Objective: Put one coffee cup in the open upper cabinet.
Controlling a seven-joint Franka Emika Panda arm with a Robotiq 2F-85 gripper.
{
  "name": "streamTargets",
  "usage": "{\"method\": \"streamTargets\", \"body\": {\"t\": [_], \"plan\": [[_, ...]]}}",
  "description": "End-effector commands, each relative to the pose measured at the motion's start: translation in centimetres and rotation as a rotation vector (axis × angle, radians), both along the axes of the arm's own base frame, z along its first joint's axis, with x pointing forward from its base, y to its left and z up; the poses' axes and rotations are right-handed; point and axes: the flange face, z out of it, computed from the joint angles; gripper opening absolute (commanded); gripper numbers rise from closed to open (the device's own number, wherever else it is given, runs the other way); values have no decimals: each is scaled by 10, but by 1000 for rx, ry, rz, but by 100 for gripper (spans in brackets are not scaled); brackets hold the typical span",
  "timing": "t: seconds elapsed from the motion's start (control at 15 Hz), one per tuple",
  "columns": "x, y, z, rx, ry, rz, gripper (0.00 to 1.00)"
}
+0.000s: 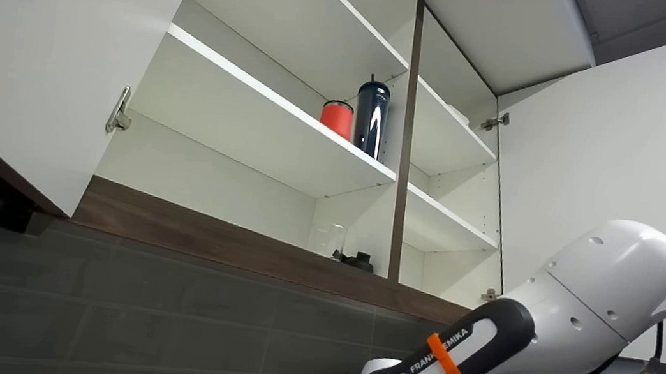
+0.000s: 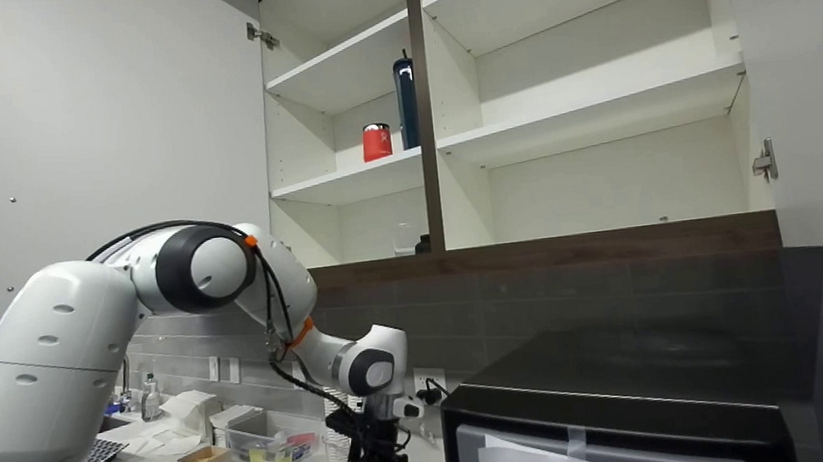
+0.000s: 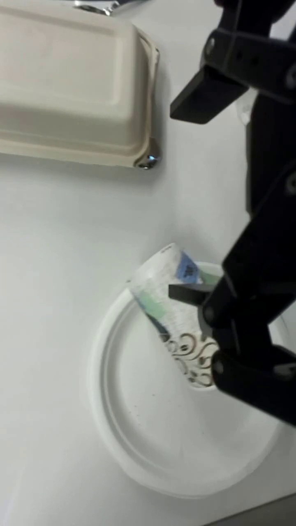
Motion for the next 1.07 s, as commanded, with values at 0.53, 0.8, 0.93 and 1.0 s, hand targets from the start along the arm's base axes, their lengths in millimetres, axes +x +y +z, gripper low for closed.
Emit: {"method": "streamTargets", "body": {"t": [0.53,0.8,0.93,1.0], "plan": [[51,-43,-32,-155,-211,-83,100],[53,-67,-40,-201,-131,-63,100],[53,-70,-48,-191,-75,-49,100],[54,-70,-51,-191,-56,-44,100]]}}
